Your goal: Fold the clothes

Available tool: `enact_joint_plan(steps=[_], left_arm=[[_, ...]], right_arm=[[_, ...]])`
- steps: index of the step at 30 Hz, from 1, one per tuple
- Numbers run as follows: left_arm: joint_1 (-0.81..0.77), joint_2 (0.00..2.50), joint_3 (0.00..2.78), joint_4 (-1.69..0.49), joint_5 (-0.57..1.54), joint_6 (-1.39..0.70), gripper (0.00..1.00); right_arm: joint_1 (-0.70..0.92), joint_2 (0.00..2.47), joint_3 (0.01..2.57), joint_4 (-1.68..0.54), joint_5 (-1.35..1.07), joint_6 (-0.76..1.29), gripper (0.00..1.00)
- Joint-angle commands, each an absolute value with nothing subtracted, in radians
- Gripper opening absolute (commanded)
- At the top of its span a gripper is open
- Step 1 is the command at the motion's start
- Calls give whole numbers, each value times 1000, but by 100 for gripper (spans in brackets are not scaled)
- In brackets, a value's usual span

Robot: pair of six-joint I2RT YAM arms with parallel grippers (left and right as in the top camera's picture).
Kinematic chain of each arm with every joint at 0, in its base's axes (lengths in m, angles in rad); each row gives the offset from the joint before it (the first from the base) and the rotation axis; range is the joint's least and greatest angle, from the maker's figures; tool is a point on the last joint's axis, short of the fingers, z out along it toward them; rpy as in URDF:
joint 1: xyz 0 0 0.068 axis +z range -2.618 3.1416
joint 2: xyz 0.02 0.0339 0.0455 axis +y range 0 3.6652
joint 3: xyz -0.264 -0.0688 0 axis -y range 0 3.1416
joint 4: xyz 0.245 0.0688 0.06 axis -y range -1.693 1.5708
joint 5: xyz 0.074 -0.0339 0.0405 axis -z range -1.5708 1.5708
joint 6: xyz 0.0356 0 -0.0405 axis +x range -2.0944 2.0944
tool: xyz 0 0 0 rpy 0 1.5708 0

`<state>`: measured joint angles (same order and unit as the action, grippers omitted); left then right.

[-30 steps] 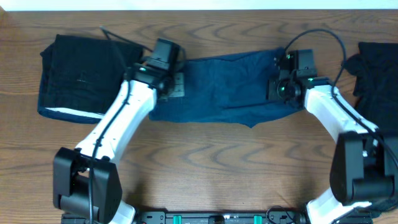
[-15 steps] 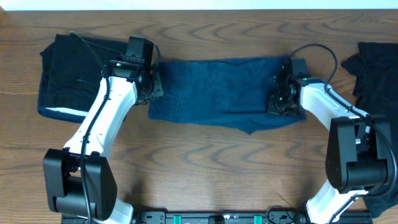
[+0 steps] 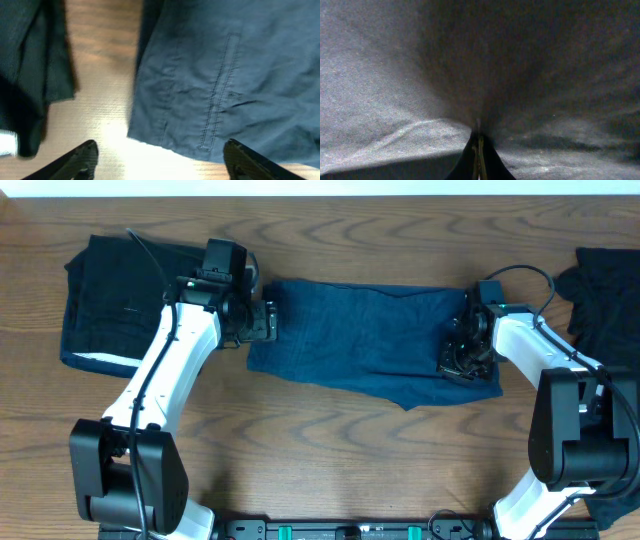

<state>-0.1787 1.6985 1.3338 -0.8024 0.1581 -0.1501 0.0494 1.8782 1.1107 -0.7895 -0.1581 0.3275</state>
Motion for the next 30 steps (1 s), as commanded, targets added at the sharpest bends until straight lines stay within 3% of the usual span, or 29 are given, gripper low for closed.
enact_joint_plan(steps=[1,18,30], left_arm=[[-173,1733,1326,-772,205,-60,84],[-173,2009,1326,-574,206,-61,84],[-173,2094,1326,-615,245,-99,80]], right_arm=[[31,1919,1068,-794,-72,340,6],[34,1920,1068,-788,-72,340,7],[34,1920,1068,-786,-72,340,7]])
